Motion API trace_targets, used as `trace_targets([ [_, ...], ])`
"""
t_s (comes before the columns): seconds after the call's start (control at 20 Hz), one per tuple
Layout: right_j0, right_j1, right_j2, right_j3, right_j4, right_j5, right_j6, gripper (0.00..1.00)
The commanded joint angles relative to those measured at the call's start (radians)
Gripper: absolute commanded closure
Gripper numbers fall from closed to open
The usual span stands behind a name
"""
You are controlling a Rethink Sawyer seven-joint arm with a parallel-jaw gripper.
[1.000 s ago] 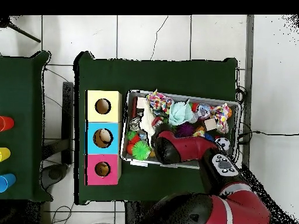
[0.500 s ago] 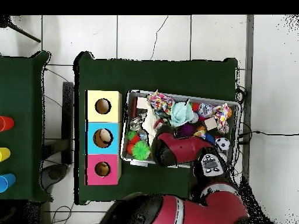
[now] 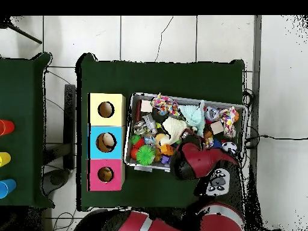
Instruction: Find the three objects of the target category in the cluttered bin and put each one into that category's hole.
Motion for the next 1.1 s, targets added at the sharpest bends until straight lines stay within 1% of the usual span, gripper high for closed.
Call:
trace_targets([
  [0.05,-0.045,0.010,-0.145,-0.052,-0.068,0.150,-0.083,1.00],
  [0.1,-0.038,0.018,-0.163,-0.056,-0.066,0.148,-0.075,1.00],
  [0.4,-0.055,0.057,-0.192,-0.077,-0.079,0.103,-0.061,1.00],
  [0.55,-0.081,0.059,-0.161,-0.077,-0.089,0.093,-0.062,1.00],
  [0.65,-0.108,0.048,-0.115,-0.071,-0.103,0.100,-0.070,1.00],
  [0.8,-0.161,0.034,-0.026,-0.054,-0.122,0.109,-0.073,1.00],
  [0.9,-0.225,0.014,0.071,-0.026,-0.144,0.132,-0.084,1.00],
  [1.05,-0.224,0.013,0.087,-0.009,-0.140,0.138,-0.071,1.00],
  [1.1,-0.208,0.019,0.073,-0.002,-0.128,0.136,-0.056,1.00],
])
